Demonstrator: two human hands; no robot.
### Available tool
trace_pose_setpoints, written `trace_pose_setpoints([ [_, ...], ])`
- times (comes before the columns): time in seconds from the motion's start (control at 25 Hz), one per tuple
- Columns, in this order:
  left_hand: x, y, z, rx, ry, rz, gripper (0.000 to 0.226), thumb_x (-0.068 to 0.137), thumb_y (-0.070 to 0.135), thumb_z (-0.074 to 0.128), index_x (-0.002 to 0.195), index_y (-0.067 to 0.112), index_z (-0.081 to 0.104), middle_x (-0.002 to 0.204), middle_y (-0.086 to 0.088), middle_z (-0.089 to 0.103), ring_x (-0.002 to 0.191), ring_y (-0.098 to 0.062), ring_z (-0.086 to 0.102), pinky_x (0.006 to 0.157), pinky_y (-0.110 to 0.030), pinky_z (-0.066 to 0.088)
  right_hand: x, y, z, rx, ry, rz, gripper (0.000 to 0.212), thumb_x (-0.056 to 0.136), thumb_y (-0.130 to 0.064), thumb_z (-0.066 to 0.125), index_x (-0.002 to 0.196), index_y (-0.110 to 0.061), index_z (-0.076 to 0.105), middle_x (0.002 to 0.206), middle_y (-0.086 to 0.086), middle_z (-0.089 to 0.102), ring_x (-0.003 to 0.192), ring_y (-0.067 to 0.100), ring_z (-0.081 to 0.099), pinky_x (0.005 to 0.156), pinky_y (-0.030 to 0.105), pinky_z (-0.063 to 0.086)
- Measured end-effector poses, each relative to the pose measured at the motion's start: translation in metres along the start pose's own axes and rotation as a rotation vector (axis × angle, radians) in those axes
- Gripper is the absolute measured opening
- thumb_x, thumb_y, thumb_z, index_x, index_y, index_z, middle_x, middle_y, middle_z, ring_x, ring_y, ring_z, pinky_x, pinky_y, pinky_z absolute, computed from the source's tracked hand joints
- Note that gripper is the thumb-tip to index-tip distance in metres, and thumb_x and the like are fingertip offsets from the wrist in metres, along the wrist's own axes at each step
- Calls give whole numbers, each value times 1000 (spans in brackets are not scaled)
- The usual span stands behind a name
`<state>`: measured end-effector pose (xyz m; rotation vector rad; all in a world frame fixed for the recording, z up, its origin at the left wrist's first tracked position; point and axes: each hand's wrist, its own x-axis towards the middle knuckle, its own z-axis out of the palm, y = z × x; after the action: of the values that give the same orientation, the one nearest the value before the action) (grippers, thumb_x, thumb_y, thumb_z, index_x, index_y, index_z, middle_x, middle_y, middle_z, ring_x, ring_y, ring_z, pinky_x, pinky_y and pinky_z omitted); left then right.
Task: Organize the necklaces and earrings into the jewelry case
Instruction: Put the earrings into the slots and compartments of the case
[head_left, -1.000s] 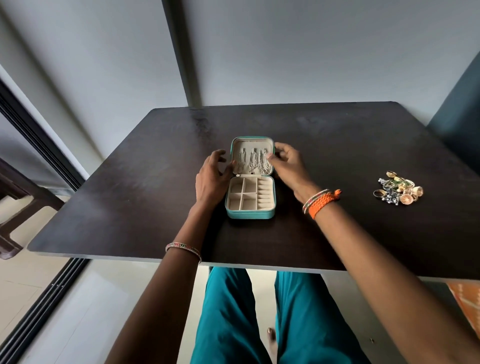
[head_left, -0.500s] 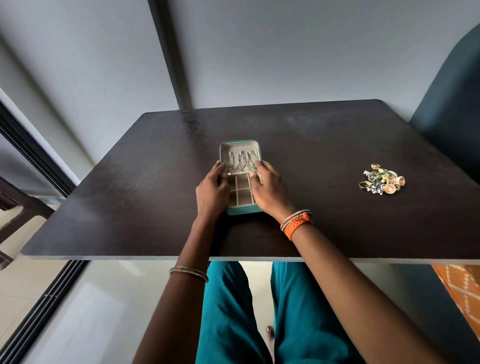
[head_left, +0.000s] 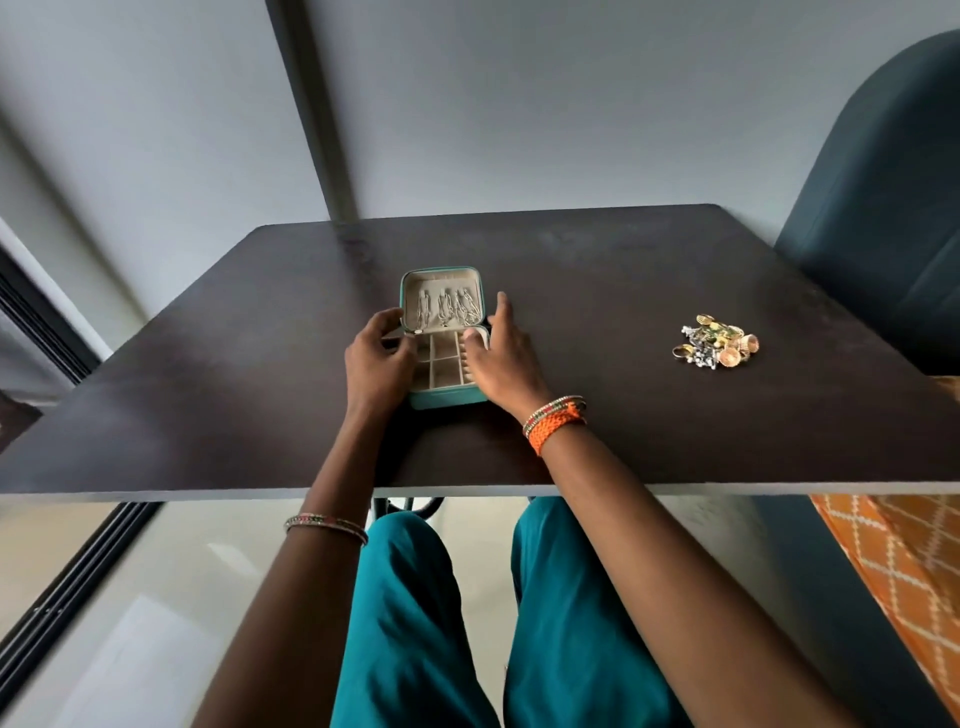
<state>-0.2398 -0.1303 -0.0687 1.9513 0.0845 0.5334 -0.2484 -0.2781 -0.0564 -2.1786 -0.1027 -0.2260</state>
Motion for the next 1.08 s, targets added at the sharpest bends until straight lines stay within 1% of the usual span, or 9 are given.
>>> trace_pose_setpoints([
  [0.12,-7,6,-3,27,41,48,33,85,12,54,116,10,63,110,-6,68,101,-22,65,86,-34,54,-1,0,0,12,6,-21,63,97,-26,41,149,-6,11,137,19,50,117,36,54,96,40,45],
  [0.28,-44,32,7,392,217,420,35,78,21,48,108,15,63,108,-4,67,104,-27,56,89,-38,40,-5,-2,-9,67,204,-14,48,94,-22,43,138,-9,35,126,16,58,113,34,56,89,37,44],
  [0.4,-68,68,35,302,123,646,29,76,18,47,99,14,65,101,-3,68,101,-24,54,88,-37,40,-11,14,-44,83,404,-93,34,83,-14,49,116,-12,59,109,9,68,102,29,62,88,41,49],
  [0.52,-62,94,74,157,-60,591,22,80,11,50,95,17,66,96,3,70,97,-21,55,78,-28,40,-16,51,-102,-74,543,-161,23,77,-11,50,88,-18,69,92,4,73,92,27,66,82,43,52],
  [0.64,-50,104,128,165,-329,546,18,84,16,54,96,21,67,95,7,69,97,-17,57,75,-23,38,-14,97,-162,-213,647,-58,25,73,-14,45,76,-22,68,85,1,71,88,28,63,80,44,50],
  [0.76,-48,103,177,157,-525,498,17,88,23,57,101,18,67,103,3,69,103,-18,57,82,-24,39,1,133,-204,-161,574,69,24,79,-10,48,73,-21,69,70,-2,67,63,13,59,62,31,48],
  [0.8,-46,101,188,128,-546,438,18,89,22,57,102,16,67,103,1,69,102,-18,59,83,-23,40,9,141,-212,-119,500,107,22,82,-9,52,74,-19,70,69,-4,66,63,10,59,62,30,49],
  [0.92,-31,97,204,25,-497,171,15,89,23,55,98,18,67,97,-2,72,96,-18,65,83,-26,47,31,158,-220,-20,318,167,11,76,-25,65,69,-22,73,78,-4,72,85,14,67,87,40,54],
  [1.08,-10,101,211,180,-464,105,16,87,37,52,94,29,64,88,11,72,91,-13,65,75,-27,41,47,165,-223,-18,229,186,13,71,-31,70,65,-19,73,73,-3,72,79,14,66,88,42,52],
])
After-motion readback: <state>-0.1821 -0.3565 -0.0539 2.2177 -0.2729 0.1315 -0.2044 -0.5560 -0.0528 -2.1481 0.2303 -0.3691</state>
